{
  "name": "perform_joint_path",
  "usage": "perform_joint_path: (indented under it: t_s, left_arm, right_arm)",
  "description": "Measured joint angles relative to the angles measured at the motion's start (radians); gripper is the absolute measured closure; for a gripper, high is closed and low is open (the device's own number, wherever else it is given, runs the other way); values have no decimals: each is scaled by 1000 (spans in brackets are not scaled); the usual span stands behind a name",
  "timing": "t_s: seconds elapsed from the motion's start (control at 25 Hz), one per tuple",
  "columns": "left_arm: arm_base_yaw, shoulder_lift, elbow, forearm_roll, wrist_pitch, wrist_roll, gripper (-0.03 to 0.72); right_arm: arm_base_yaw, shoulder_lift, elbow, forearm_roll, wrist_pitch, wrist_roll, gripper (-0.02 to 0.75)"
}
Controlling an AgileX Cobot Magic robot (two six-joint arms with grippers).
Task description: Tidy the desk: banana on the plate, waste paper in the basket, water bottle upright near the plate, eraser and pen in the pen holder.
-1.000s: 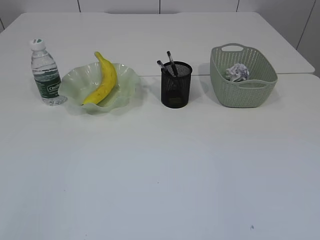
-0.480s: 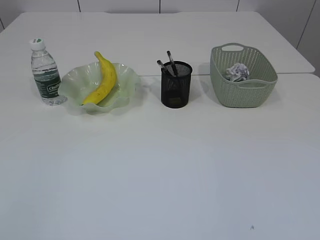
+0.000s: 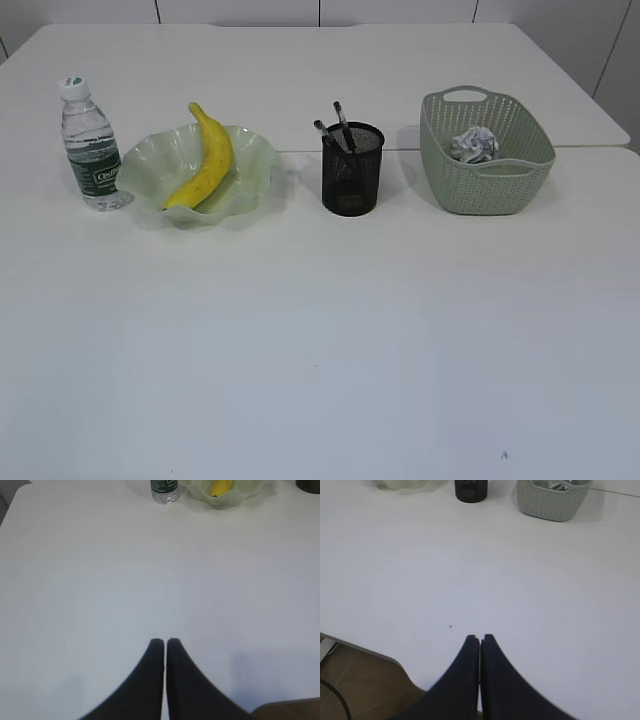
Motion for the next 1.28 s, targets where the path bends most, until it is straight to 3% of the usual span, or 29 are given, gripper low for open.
perform_joint_path:
  t_s: [0.84, 0.96, 1.28]
  left_arm:
    - [6, 0, 0, 0, 0, 0, 707]
    - [6, 0, 0, 0, 0, 0, 707]
    - [6, 0, 0, 0, 0, 0, 707]
  right_arm:
    - [-5, 0, 0, -11, 0, 0, 745]
    - [-54, 0, 0, -11, 0, 0, 745]
    - [-313, 0, 0, -11, 0, 0, 744]
